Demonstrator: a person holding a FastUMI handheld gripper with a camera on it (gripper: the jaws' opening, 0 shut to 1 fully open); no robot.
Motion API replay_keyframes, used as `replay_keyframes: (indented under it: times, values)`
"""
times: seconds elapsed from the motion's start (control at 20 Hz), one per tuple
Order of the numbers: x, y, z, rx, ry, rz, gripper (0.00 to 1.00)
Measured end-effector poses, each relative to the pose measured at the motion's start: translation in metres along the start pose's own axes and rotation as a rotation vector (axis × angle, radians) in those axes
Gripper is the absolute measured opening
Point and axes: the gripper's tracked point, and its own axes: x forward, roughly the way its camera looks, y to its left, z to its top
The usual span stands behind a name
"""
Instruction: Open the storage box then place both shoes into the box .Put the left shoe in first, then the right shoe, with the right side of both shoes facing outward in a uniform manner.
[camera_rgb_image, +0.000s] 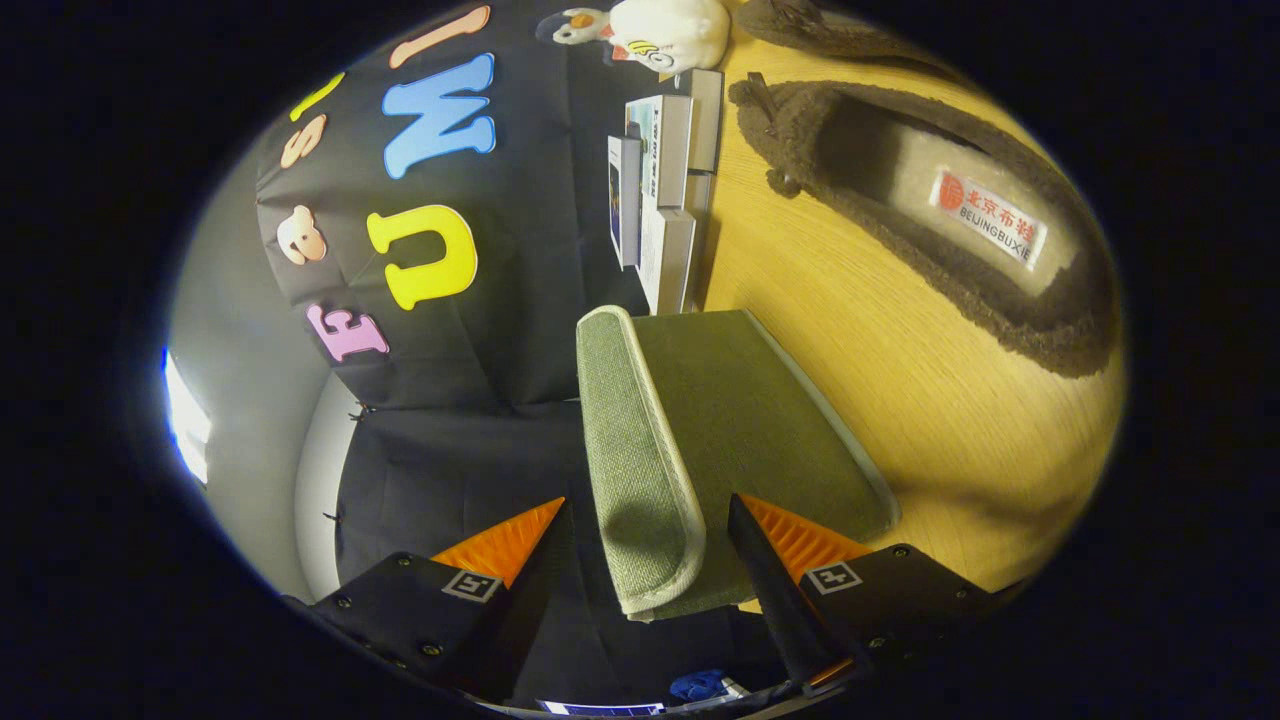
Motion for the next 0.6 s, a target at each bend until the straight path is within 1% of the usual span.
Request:
replay_keyframes:
  times: [0.1, 0.35, 0.4, 0.45, 0.5, 0.55, 0.6]
  values:
    - [0.000, 0.006, 0.000, 0.029, 0.005, 0.028, 0.78]
    - [0.000, 0.007, -0.004, 0.039, 0.041, 0.039, 0.78]
    - [-0.001, 0.005, -0.004, 0.040, 0.045, 0.031, 0.78]
    - [0.005, -0.001, -0.002, 0.031, 0.021, 0.000, 0.78]
    - [-0.003, -0.003, 0.007, 0.052, -0.004, 0.005, 0.53]
    - [0.001, -0.001, 0.004, 0.061, 0.005, 0.012, 0.28]
    - [-0.007, 0.000, 0.000, 0.057, 0.021, 0.015, 0.28]
